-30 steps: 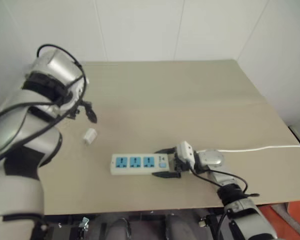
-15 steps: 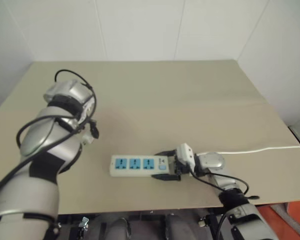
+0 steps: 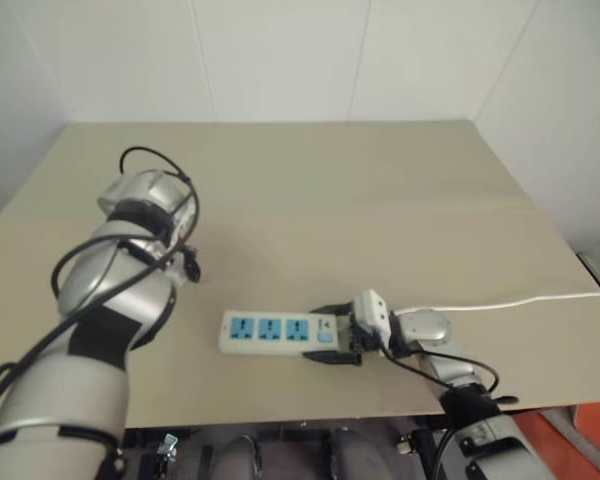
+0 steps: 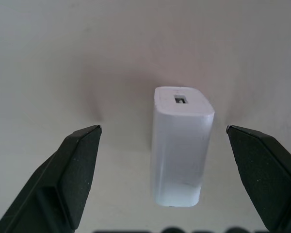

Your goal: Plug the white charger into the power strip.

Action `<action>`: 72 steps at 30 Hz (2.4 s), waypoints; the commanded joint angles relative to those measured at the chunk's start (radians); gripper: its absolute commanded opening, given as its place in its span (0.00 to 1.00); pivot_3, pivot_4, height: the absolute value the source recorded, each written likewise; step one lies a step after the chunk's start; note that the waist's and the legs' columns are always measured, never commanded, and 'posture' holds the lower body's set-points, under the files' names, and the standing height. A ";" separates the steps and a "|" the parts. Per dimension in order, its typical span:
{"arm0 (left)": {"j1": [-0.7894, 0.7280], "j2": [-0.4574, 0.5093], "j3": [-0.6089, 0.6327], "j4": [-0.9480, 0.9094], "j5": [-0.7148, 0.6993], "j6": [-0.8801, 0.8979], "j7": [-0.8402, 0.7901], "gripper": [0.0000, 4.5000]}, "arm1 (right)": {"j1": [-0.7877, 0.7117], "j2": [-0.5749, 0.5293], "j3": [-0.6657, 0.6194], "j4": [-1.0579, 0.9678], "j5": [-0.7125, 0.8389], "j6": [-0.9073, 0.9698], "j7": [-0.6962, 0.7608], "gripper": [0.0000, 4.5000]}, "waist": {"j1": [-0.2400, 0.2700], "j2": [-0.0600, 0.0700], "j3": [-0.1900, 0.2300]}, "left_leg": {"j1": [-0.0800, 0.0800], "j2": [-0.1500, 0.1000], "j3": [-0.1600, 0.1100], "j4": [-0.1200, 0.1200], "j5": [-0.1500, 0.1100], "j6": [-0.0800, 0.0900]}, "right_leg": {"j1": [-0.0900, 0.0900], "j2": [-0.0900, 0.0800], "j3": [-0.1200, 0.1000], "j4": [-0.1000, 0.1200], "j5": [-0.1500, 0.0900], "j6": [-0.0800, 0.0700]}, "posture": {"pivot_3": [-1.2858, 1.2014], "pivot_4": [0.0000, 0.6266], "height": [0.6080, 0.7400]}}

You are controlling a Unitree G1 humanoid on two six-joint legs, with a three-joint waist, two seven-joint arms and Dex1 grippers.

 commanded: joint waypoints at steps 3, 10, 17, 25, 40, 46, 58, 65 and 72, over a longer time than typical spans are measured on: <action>-0.008 -0.016 0.056 0.004 0.032 -0.025 0.031 0.75 | 0.020 0.009 0.028 -0.031 0.012 0.021 -0.002 0.77 | -0.001 0.000 0.000 | 0.000 0.000 0.000 0.000 0.000 0.000 | 0.000 0.000 0.000 0.000 0.000 0.000 | 0.52 0.24 1.00; -0.005 -0.026 0.090 0.014 0.058 -0.035 0.044 0.25 | 0.032 0.001 0.027 -0.048 0.013 0.031 -0.010 0.77 | -0.001 0.000 0.000 | 0.000 0.000 0.000 0.000 0.000 0.000 | 0.000 0.000 0.000 0.001 0.000 0.000 | 0.52 0.24 1.00; -0.032 -0.014 0.105 0.000 0.078 -0.072 0.007 0.22 | 0.028 0.008 0.027 -0.041 0.010 0.029 -0.026 0.77 | -0.002 0.000 0.000 | 0.000 0.000 0.000 0.001 0.000 0.000 | 0.000 0.000 0.000 0.001 0.000 0.000 | 0.52 0.24 1.00; -0.004 0.038 0.587 -0.306 -0.182 -0.460 0.383 0.22 | 0.020 0.013 0.036 -0.025 0.013 0.023 -0.014 0.77 | 0.002 -0.003 0.000 | 0.000 0.001 0.000 0.002 0.000 -0.001 | -0.001 -0.002 0.000 0.002 0.000 0.000 | 0.52 0.24 1.00; 0.626 -0.048 0.764 -1.369 -0.646 -0.644 0.139 0.22 | -0.030 0.031 0.044 0.093 -0.008 -0.019 0.017 0.77 | -0.002 -0.003 -0.003 | 0.009 0.003 0.002 0.007 -0.002 -0.003 | 0.004 -0.001 0.002 0.010 0.001 -0.002 | 0.52 0.24 1.00; 0.861 -0.047 0.728 -1.521 -0.784 -0.715 -0.053 0.22 | -0.040 0.024 0.042 0.110 -0.010 -0.031 0.022 0.77 | -0.001 -0.003 -0.003 | 0.017 0.003 0.002 0.009 -0.002 -0.003 | 0.017 0.000 0.001 0.005 0.002 -0.002 | 0.52 0.24 1.00; 0.989 -0.027 0.629 -1.507 -0.814 -0.753 -0.186 0.22 | -0.040 0.024 0.045 0.111 -0.016 -0.035 0.019 0.77 | -0.002 -0.003 -0.003 | 0.018 0.003 0.002 0.010 -0.002 -0.003 | 0.018 0.001 0.001 0.003 0.002 -0.003 | 0.52 0.24 1.00; 1.003 -0.017 0.597 -1.462 -0.787 -0.792 -0.228 0.22 | -0.038 0.023 0.044 0.108 -0.018 -0.033 0.016 0.77 | -0.002 -0.003 -0.003 | 0.018 0.003 0.002 0.010 -0.002 -0.003 | 0.018 0.001 0.001 0.003 0.002 -0.003 | 0.52 0.24 1.00; 1.035 -0.016 0.565 -1.446 -0.771 -0.839 -0.256 0.22 | -0.034 0.022 0.046 0.100 -0.017 -0.028 0.016 0.77 | -0.002 -0.003 -0.003 | 0.017 0.004 0.002 0.010 -0.002 -0.003 | 0.018 0.001 0.001 0.002 0.002 -0.003 | 0.52 0.24 1.00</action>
